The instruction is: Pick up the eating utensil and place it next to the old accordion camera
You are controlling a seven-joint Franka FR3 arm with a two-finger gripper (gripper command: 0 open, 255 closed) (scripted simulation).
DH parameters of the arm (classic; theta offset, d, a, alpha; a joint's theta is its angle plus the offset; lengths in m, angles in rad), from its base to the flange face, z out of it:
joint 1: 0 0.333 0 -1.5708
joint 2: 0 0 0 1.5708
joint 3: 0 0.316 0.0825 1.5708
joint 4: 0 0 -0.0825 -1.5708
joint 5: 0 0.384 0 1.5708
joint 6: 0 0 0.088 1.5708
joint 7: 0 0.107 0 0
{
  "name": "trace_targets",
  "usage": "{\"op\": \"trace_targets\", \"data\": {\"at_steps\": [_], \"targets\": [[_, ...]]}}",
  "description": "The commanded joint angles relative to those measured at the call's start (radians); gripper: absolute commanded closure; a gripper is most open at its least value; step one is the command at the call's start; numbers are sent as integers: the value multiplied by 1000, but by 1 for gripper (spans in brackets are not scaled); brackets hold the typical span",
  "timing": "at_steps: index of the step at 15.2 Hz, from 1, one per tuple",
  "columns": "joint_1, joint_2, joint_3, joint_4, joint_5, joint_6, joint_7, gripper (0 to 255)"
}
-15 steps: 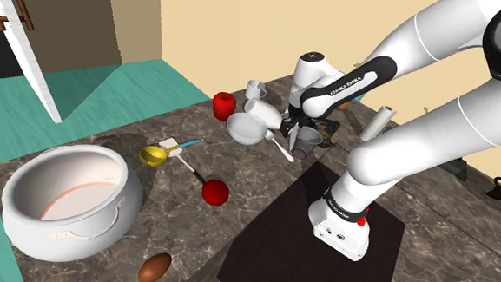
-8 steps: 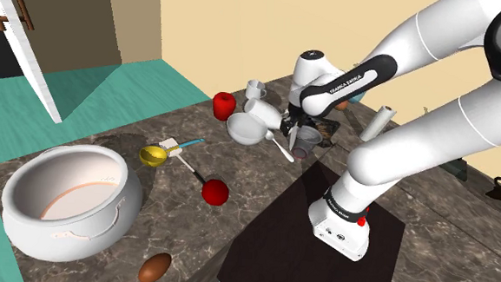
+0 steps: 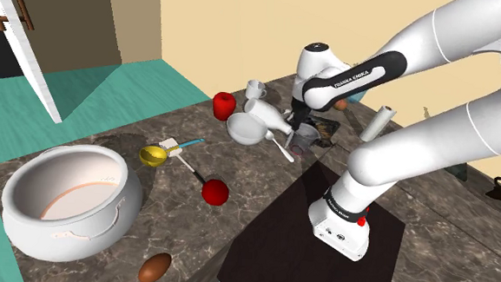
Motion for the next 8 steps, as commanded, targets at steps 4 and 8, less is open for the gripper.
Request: {"op": "trace_targets", "data": {"at_steps": [4,8], "targets": [[8,-39,-5,5,19,-58,-22,255],[16,103,-77,20,134,109,10,0]]}}
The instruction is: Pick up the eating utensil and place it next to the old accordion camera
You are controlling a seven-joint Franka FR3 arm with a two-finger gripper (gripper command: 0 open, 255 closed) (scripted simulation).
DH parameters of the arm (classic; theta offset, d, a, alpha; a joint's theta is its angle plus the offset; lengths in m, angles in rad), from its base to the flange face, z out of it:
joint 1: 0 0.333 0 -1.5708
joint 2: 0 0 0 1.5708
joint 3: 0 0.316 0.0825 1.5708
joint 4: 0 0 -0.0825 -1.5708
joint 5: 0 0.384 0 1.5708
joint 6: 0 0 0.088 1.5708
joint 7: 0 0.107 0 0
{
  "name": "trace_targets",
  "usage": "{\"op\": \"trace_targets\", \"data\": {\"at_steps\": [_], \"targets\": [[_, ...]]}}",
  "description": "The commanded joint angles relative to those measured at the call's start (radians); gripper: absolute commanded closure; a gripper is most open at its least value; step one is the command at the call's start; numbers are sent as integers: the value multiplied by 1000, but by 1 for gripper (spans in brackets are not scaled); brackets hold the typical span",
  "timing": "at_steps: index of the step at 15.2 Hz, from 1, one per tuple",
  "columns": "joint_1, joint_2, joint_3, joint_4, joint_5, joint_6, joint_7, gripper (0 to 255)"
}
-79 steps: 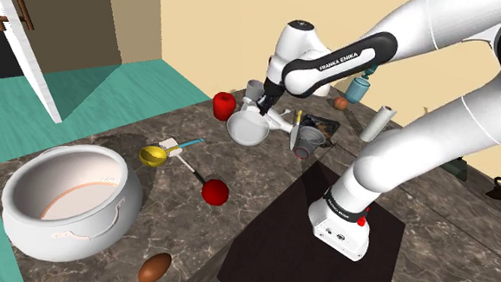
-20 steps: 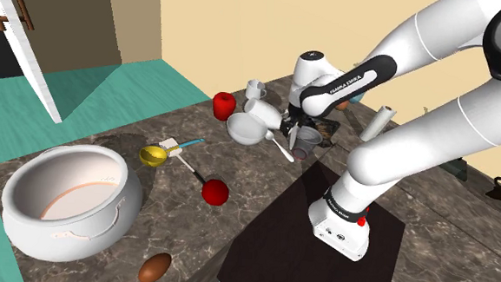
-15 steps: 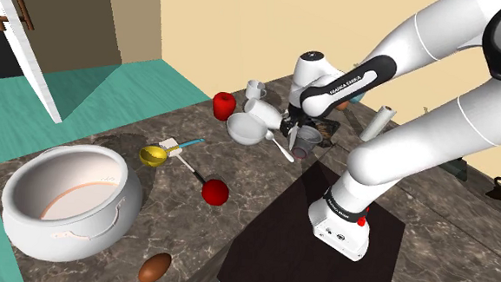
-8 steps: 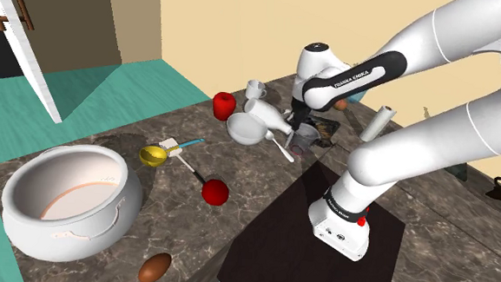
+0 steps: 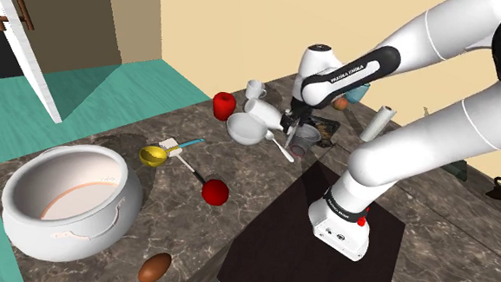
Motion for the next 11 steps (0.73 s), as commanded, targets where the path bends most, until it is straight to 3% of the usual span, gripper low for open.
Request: {"op": "trace_targets", "data": {"at_steps": [1,3,5,6,11], "targets": [[17,101,-50,15,95,115,5,0],[67,200,-113,32,249,225,-36,0],[174,301,-204,60,499,318,-153,0],[199,322,-221,69,570,332,-192,0],[235,426,-213,87,732,405,-309,0]]}}
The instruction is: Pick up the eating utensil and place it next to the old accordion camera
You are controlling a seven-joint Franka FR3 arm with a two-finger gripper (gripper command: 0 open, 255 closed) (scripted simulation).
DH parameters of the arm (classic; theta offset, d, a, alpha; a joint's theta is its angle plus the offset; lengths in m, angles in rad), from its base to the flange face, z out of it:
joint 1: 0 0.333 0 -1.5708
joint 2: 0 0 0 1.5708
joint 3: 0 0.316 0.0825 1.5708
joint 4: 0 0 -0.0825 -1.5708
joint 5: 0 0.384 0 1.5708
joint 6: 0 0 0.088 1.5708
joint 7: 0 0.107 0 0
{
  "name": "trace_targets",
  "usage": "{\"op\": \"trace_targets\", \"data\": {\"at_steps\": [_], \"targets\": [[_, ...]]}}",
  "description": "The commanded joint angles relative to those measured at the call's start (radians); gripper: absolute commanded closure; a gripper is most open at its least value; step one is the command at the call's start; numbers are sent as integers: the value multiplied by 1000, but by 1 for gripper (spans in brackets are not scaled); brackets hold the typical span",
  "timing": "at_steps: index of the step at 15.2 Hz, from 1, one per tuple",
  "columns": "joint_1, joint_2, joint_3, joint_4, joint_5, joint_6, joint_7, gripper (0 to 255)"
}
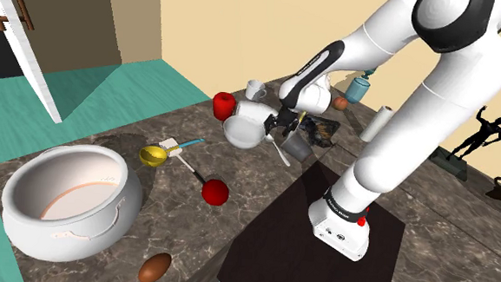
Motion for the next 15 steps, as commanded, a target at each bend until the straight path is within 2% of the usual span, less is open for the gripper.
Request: {"op": "trace_targets", "data": {"at_steps": [1,2,10,11,12,15], "targets": [[13,54,11,9,96,19,-73,0],[16,88,24,20,162,37,-121,0],[18,88,22,20,162,37,-121,0],[18,95,26,25,172,38,-127,255],[17,93,20,29,158,32,-120,255],[17,108,30,37,180,37,-131,255]]}}
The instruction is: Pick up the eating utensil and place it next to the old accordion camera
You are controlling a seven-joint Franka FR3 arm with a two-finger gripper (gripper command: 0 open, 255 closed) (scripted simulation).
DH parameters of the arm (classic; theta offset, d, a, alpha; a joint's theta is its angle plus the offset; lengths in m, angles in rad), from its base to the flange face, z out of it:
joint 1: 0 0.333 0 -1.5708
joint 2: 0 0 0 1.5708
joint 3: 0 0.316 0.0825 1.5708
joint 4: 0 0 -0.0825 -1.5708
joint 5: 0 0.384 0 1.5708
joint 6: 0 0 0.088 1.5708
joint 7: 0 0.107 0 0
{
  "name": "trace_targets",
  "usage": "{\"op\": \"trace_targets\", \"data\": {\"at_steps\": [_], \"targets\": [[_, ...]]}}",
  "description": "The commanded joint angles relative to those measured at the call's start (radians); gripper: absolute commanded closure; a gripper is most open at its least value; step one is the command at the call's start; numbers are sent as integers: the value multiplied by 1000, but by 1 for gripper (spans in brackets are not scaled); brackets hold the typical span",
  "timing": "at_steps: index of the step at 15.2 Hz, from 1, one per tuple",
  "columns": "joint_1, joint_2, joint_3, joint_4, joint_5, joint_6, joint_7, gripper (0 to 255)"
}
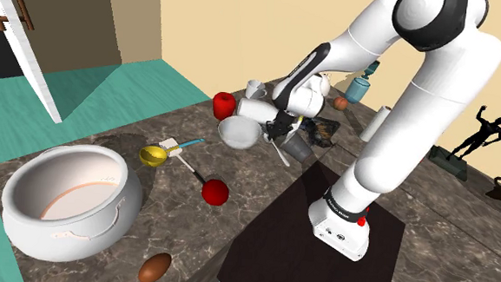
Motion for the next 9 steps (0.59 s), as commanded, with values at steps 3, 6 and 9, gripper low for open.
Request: {"op": "trace_targets", "data": {"at_steps": [3,6,9], "targets": [[7,13,11,3,8,-11,1,255],[9,-31,-15,-25,-51,-23,36,255],[10,-93,-42,-38,-168,-62,126,255]]}}
